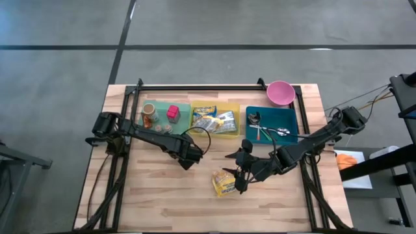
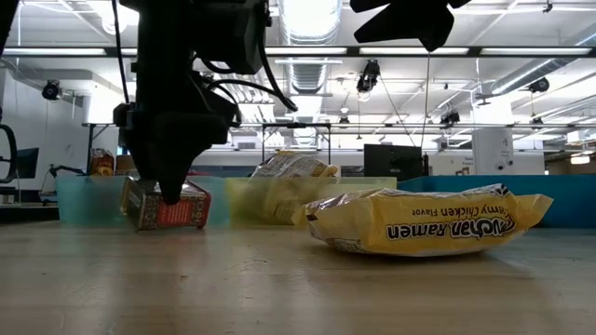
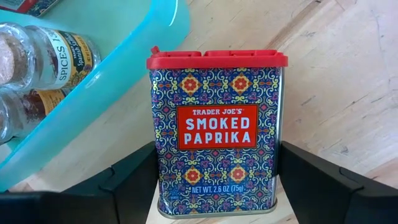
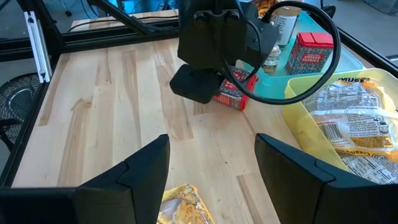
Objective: Pick & Place Food Item
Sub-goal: Put the red seasoning can into the green bin
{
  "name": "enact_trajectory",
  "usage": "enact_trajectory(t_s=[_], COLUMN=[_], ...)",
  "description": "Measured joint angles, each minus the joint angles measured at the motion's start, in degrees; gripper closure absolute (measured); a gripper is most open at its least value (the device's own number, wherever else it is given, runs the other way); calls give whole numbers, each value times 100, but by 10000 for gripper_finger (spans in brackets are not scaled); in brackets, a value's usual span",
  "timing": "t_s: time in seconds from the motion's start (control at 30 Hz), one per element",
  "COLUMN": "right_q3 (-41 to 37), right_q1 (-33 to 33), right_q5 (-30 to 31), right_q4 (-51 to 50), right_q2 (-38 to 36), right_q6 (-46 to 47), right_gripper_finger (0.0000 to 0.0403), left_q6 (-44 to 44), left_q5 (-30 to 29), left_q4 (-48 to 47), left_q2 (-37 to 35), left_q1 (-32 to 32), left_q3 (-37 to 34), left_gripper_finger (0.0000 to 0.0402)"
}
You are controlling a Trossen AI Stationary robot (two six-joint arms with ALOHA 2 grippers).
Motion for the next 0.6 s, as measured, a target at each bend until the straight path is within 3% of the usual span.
enact_trajectory(t_s=[0.6], right_q3=[0], right_q1=[-1], right_q5=[0], right_q4=[2], right_q2=[0], right_q6=[0], right_gripper_finger=[172], left_q6=[92], left_q5=[84], left_q4=[61], left_q2=[-4], left_q1=[0], left_q3=[15], left_gripper_finger=[103])
